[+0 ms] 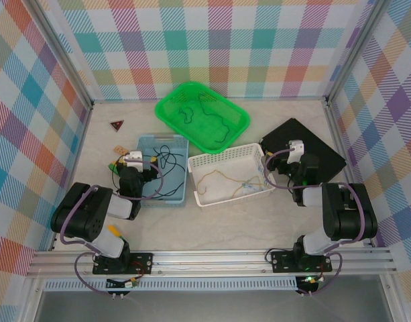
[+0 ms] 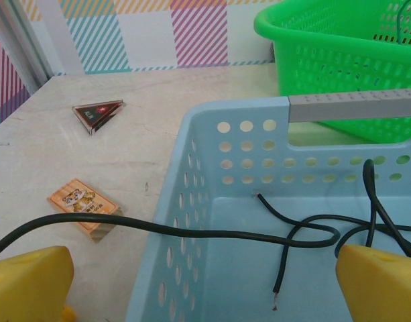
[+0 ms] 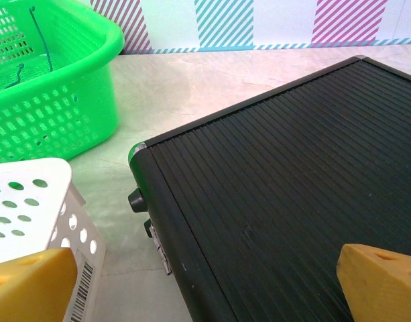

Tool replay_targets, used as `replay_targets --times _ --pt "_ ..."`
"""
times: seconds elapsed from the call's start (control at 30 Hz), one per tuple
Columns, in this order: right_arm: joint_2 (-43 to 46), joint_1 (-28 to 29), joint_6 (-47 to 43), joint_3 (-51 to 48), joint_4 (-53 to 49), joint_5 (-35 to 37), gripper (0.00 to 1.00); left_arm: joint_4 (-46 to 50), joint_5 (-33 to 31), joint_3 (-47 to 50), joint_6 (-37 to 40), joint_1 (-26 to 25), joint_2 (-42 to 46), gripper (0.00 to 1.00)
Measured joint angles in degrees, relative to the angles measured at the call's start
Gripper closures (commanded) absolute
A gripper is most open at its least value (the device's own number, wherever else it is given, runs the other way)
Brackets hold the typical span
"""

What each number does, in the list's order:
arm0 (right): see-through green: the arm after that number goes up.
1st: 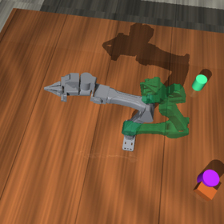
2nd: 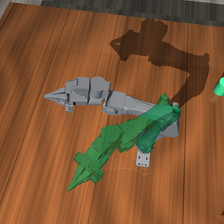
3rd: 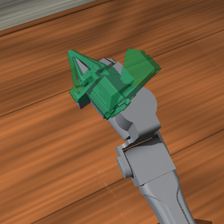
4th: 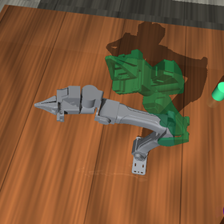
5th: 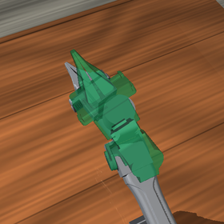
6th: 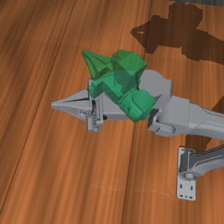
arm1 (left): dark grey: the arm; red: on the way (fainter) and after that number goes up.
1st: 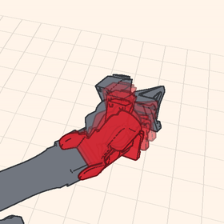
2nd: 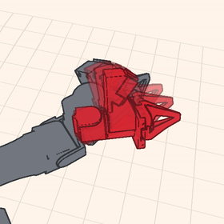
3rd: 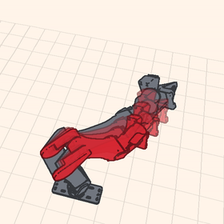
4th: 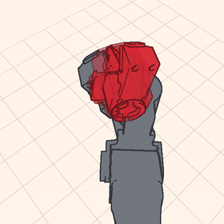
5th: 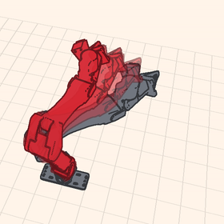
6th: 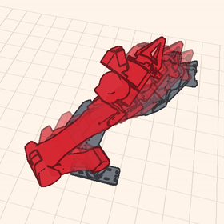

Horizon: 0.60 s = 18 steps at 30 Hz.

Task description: Untangle the cables

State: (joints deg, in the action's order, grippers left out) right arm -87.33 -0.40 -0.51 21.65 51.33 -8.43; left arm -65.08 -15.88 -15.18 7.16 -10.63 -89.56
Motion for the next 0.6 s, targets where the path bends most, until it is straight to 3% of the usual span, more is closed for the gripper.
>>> replay_targets --times 0.6 --pt "0.0 0.0 0.0 0.0 0.0 0.0 0.01 12.6 5.1 -7.8 -3.9 5.4 -0.4 0.0"
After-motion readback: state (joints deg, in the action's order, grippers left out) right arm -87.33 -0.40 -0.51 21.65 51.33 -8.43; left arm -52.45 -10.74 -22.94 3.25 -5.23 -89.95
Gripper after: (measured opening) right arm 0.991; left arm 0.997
